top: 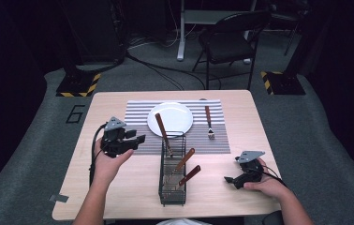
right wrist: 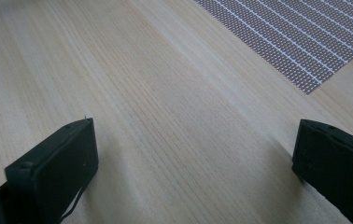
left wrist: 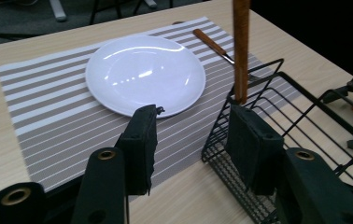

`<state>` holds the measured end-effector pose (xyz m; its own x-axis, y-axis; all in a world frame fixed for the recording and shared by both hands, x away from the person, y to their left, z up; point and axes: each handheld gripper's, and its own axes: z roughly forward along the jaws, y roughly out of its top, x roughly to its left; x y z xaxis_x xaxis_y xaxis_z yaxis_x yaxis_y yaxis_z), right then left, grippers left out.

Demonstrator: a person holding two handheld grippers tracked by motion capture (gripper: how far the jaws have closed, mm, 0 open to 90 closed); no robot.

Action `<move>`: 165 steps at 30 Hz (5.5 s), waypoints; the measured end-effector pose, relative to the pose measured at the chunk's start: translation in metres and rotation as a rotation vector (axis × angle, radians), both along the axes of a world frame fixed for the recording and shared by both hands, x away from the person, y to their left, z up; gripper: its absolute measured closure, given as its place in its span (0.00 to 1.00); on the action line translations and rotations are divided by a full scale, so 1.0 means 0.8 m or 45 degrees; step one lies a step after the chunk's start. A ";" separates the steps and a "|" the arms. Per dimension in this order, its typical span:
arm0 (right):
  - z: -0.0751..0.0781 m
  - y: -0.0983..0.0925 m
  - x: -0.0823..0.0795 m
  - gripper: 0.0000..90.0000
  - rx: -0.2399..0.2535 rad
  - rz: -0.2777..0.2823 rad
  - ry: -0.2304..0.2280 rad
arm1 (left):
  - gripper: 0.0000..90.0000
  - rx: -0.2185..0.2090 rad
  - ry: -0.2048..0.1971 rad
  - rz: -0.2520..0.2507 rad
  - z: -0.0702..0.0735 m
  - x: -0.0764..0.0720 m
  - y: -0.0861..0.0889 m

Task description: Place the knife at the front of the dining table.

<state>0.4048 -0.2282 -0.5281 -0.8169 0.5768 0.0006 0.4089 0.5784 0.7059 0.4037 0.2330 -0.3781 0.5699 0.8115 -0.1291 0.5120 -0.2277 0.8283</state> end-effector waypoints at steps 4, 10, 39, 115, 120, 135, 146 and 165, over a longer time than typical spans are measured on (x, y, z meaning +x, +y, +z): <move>0.000 0.000 0.000 0.00 -0.001 0.002 -0.001 | 0.61 -0.008 0.006 -0.032 -0.002 0.006 -0.015; 0.000 0.000 0.000 0.00 -0.001 0.000 0.000 | 0.63 -0.015 0.017 -0.055 -0.009 0.015 -0.031; 0.000 0.000 0.001 0.00 -0.004 0.010 -0.008 | 0.77 -0.040 0.043 -0.098 -0.037 0.043 -0.072; 0.000 0.000 0.001 0.00 -0.005 0.013 -0.007 | 0.89 -0.067 -0.155 0.037 0.058 0.016 0.013; 0.000 0.000 0.001 0.00 -0.005 0.013 -0.007 | 0.89 -0.052 -0.144 0.118 0.038 0.027 0.025; 0.000 0.000 0.001 0.00 -0.005 0.013 -0.008 | 0.89 0.028 -0.105 0.300 -0.019 0.043 0.048; 0.000 0.000 0.001 0.00 -0.004 0.010 -0.005 | 0.89 0.068 -0.041 0.326 -0.048 0.052 0.049; 0.000 0.000 0.001 0.00 -0.004 0.011 -0.004 | 0.89 -0.002 -0.007 0.349 -0.071 0.102 0.047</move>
<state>0.4056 -0.2284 -0.5280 -0.8216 0.5700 -0.0038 0.4018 0.5839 0.7054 0.4851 0.2703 -0.4350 0.3299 0.9353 -0.1282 0.5497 -0.0799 0.8316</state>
